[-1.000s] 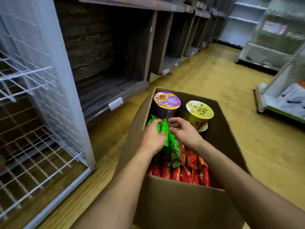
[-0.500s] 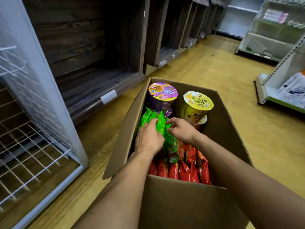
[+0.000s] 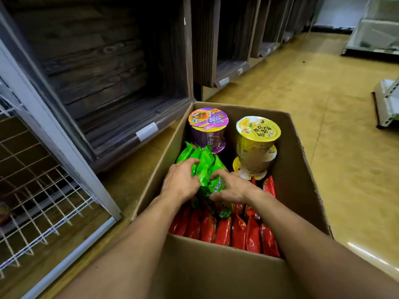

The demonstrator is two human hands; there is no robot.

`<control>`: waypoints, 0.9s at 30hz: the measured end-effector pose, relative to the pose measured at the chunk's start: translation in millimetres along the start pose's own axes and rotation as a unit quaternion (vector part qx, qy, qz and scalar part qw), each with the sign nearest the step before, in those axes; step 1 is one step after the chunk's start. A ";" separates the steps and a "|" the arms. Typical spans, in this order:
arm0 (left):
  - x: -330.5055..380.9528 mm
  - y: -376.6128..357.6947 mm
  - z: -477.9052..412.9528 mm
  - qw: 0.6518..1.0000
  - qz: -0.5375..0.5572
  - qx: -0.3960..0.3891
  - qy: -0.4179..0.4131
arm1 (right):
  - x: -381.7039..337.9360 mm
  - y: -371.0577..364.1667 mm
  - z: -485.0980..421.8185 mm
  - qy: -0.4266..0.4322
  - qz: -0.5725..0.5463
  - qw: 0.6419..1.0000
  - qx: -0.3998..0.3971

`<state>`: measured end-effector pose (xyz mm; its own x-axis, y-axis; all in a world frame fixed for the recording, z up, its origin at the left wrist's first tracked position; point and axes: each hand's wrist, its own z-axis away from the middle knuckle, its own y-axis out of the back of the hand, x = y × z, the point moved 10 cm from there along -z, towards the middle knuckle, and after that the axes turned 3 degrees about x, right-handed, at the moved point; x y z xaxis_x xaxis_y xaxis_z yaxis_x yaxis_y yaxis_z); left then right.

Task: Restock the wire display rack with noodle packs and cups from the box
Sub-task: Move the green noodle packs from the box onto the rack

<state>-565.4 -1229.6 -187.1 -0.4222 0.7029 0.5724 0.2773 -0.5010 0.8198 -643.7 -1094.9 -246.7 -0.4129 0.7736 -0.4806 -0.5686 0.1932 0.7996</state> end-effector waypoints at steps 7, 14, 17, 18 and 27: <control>13.3 -14.5 3.2 1.000 -0.004 -0.017 -0.022 | 20.5 26.1 8.5 0.001 -0.080 0.994 0.069; 12.4 -9.6 3.5 0.999 0.020 -0.028 -0.025 | 51.2 52.3 16.0 -0.013 -0.236 0.965 0.113; 11.1 -3.6 3.0 0.999 0.040 -0.024 -0.021 | 53.1 76.4 23.7 -0.011 -0.327 0.931 0.162; 11.4 -1.4 2.3 0.998 0.049 -0.022 -0.019 | 53.7 82.8 25.0 -0.012 -0.361 0.916 0.176; 12.1 -0.7 -0.6 0.979 0.198 -0.016 0.034 | 19.6 96.2 27.0 0.030 -0.555 0.814 0.168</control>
<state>-571.2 -1221.1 -180.7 -0.3437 0.4147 0.8425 0.4041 -0.7446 0.5314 -687.3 -1044.8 -169.5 0.1832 -0.0201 -0.9829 -0.3920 0.9154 -0.0918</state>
